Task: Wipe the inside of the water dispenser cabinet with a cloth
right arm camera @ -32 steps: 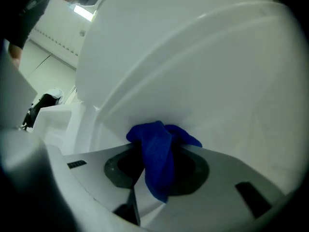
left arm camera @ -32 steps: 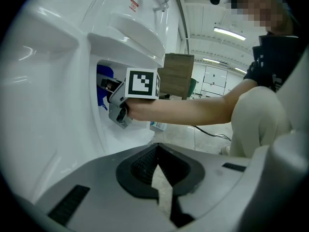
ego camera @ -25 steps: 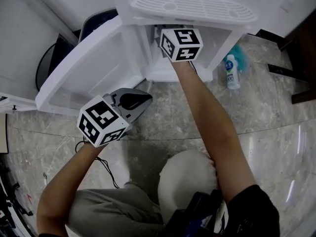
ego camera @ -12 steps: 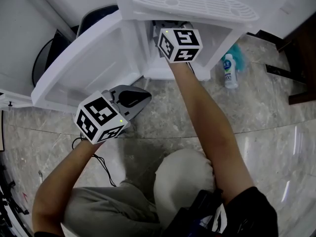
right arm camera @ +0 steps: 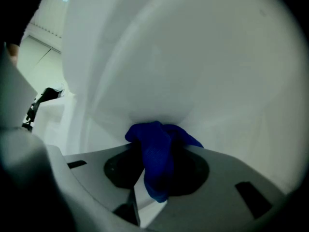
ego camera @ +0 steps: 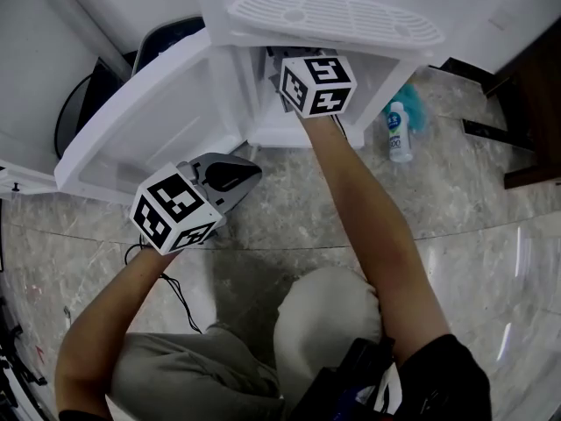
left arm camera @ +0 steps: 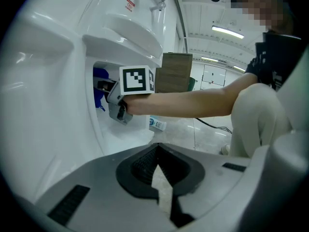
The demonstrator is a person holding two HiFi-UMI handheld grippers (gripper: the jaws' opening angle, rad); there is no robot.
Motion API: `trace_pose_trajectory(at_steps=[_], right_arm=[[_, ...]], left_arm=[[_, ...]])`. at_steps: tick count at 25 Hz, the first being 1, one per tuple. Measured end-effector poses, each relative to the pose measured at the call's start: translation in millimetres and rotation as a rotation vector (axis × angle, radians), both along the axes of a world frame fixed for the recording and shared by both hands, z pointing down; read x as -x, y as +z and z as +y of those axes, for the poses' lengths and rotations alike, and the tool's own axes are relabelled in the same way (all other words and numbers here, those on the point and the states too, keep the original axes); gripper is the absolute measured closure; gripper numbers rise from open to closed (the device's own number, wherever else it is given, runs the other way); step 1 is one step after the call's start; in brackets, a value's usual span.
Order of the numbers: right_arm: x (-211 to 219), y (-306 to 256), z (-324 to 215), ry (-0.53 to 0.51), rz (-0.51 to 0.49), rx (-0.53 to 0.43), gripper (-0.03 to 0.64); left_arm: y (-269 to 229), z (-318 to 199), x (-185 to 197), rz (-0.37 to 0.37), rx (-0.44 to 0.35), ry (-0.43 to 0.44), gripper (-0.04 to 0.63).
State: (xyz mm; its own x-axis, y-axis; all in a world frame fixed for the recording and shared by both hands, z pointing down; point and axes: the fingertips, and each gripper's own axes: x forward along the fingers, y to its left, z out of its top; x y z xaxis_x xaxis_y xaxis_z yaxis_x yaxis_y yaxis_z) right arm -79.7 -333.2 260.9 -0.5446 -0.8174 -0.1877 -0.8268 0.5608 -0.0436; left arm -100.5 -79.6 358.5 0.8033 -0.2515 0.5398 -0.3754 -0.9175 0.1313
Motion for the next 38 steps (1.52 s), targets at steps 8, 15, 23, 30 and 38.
trace_pose_trajectory(at_steps=[8,15,23,30,38], right_arm=[[-28,-1,84,-0.174,0.11,0.041,0.509],[-73,-9,138,-0.263,0.129,0.185,0.509],[-69,0,181,-0.454,0.136,0.341,0.508],[-67,20,194,-0.568,0.083,0.461,0.508],[-85,24,187,-0.509,0.013,0.497,0.42]], left_arm=[[-22,-25,-19,0.112,-0.077,-0.028,0.589],[-73,-51,-54,0.208,-0.337,-0.05,0.579],[-82,-67,-89,0.126,-0.591,0.045,0.267],[-62,-58,-121,0.038,-0.666,0.137,0.27],[-57,-55,-131,-0.025,-0.684,0.141,0.41]])
